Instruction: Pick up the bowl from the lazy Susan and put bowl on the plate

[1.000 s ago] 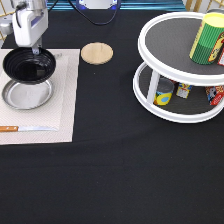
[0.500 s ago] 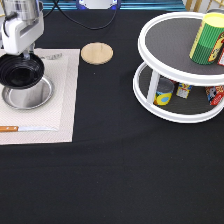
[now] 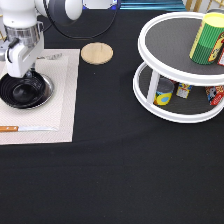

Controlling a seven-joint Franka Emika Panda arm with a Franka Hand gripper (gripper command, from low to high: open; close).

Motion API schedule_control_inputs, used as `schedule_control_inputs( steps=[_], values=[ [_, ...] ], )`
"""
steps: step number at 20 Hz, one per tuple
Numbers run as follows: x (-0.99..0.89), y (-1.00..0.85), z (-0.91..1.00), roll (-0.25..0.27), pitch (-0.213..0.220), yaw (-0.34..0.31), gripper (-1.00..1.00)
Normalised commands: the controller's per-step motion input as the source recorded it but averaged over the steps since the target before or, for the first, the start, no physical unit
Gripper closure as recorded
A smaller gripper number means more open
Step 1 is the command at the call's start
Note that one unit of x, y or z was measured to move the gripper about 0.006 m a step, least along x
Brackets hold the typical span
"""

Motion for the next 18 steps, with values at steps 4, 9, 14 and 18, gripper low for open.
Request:
schedule_control_inputs(
  steps=[4, 9, 14, 18],
  values=[
    [0.09, -0.08, -0.01, 0.075, 0.140, -0.081, 1.00],
    [0.02, 0.00, -0.07, 0.025, 0.168, -0.108, 1.00],
    [0.00, 0.17, -0.02, 0.000, 0.216, -0.106, -1.00],
    [0.17, 0.36, 0.28, -0.001, 0.269, -0.036, -1.00]
  ],
)
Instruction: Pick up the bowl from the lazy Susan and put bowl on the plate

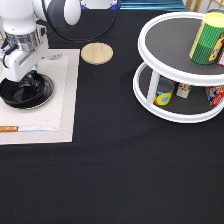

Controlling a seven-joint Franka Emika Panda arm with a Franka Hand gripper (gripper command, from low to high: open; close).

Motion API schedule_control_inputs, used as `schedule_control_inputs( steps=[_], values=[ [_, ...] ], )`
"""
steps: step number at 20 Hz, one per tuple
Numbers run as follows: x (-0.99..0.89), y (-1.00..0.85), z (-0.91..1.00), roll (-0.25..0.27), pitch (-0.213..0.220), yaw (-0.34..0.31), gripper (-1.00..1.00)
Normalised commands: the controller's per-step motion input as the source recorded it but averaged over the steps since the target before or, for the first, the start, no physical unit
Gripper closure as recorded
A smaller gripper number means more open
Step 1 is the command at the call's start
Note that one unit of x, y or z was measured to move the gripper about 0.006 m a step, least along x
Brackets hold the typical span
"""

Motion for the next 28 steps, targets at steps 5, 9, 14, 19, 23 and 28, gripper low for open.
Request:
schedule_control_inputs(
  steps=[5, 9, 14, 19, 23, 28],
  values=[
    [0.31, 0.43, 0.47, -0.011, 0.230, 0.008, -1.00],
    [0.54, 0.43, 0.74, -0.044, 0.208, 0.057, -1.00],
    [0.50, 0.34, 1.00, -0.109, 0.164, 0.022, -1.00],
    [0.35, 0.17, 1.00, -0.113, 0.087, 0.009, -1.00],
    [0.19, 0.00, 0.37, -0.062, 0.060, 0.003, -1.00],
    [0.00, 0.00, 0.00, 0.000, 0.000, 0.000, -1.00]
  ],
)
